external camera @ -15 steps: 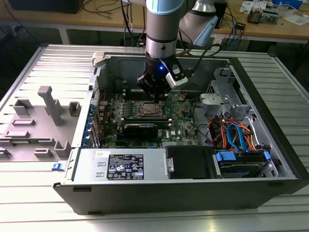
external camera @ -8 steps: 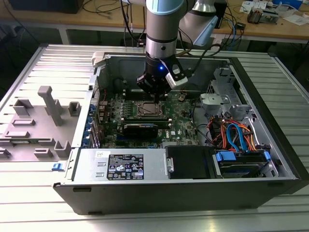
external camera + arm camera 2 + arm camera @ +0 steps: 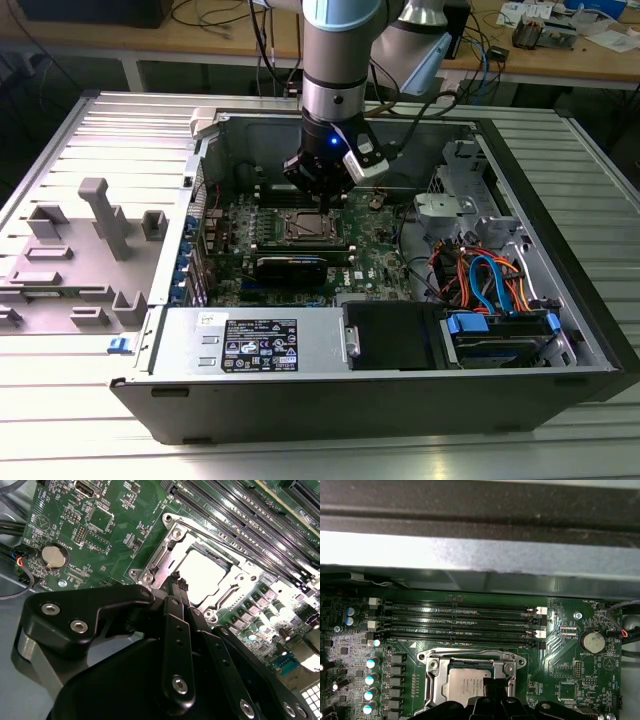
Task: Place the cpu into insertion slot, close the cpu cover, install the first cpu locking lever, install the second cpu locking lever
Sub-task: 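Install the second cpu locking lever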
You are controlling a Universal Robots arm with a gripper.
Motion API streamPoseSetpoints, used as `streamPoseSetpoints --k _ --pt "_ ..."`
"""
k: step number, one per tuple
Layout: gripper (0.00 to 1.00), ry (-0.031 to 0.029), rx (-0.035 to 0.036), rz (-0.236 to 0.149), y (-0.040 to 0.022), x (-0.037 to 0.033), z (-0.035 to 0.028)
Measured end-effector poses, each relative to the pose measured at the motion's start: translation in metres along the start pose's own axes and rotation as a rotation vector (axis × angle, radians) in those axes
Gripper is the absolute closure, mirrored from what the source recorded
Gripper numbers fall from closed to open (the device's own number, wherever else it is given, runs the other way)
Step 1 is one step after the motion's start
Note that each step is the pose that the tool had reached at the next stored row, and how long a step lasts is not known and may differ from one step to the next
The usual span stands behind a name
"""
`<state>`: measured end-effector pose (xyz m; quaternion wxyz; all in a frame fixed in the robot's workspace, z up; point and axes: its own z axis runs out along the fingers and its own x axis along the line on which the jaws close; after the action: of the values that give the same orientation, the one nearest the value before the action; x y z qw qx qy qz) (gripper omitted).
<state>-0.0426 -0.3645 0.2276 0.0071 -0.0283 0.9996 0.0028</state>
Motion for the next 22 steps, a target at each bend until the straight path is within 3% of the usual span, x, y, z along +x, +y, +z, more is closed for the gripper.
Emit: streamPoseSetpoints --k 6,10,16,20,22 --pt "0.89 -0.0001 -0.0002 0.000 -0.0036 0.0002 0.0000" --pt "0.89 -0.0002 0.0004 0.000 -0.0053 0.0001 -0.0060" --pt "0.89 -0.0001 -0.0003 0.000 -0.0235 0.0013 -0.0061" --pt "0.89 -0.0004 -0.0012 0.000 -0.0276 0.0016 -0.0108" --pt "0.89 -0.0014 -0.0084 0.000 -0.0310 0.0021 -0.0108"
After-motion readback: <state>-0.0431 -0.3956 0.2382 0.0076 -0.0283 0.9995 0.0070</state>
